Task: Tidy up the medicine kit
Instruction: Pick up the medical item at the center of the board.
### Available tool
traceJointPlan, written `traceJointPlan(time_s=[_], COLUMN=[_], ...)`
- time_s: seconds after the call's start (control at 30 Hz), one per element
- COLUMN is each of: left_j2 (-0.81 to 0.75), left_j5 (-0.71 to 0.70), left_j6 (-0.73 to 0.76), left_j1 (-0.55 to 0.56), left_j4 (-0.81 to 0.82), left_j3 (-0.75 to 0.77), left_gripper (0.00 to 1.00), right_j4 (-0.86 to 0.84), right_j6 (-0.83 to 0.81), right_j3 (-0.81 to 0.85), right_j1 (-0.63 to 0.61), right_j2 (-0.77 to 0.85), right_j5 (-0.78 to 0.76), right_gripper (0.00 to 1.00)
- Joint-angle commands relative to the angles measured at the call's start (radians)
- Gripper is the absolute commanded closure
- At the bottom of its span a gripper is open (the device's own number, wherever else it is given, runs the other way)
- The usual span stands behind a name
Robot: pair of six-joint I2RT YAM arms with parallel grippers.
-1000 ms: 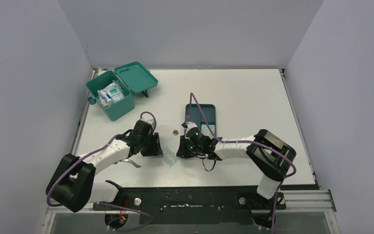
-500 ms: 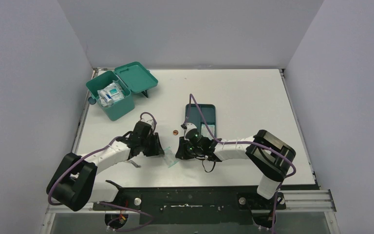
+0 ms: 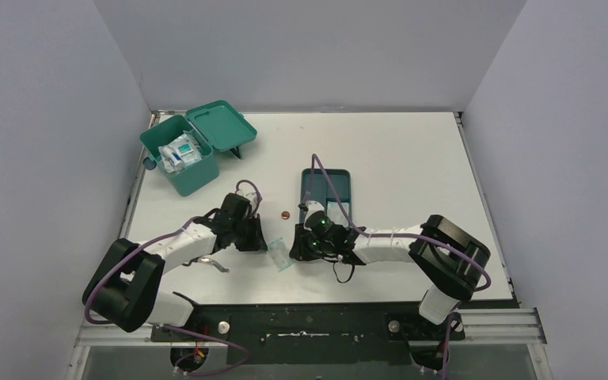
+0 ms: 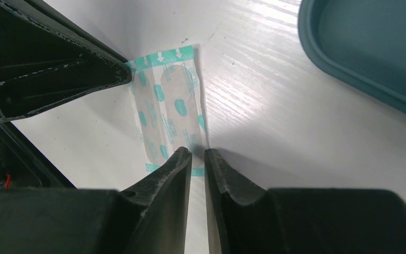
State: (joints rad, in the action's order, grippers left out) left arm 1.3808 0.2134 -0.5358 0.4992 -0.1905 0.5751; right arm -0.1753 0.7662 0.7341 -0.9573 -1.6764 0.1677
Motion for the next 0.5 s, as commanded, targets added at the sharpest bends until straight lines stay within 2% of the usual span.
traceJointPlan(time_s=[0.0, 0.07, 0.17, 0.3, 0.47], left_j2=[-0.030, -0.058, -0.093, -0.127, -0.171], left_j5=[0.043, 0.058, 0.087, 0.105, 0.151], left_j6=[0.073, 0.098, 0.153, 0.222, 0.304], left_j1=[0.013, 0.015, 0.020, 0.027, 0.036], left_j4=[0.010, 0.030, 0.050, 0.057, 0.110], left_j3=[0.048, 0.051, 0.052, 0.058, 0.053], left_gripper=[1.00, 1.00, 1.00, 1.00, 1.00], right_j4=[0.028, 0.028, 0.015, -0.058, -0.072], right_j6=[-0.053, -0.072, -0.098, -0.133, -0.238], right_j3=[-0.014, -0.022, -0.044, -0.105, -0.120], right_j1=[-0.002, 0.002, 0.020, 0.104, 0.161], right_j2=[0.102, 0.141, 0.208, 0.294, 0.374], right_j5=[-0.073, -0.083, -0.065, 0.063, 0.155], right_gripper=[0.80, 0.76, 0.63, 0.50, 0.47])
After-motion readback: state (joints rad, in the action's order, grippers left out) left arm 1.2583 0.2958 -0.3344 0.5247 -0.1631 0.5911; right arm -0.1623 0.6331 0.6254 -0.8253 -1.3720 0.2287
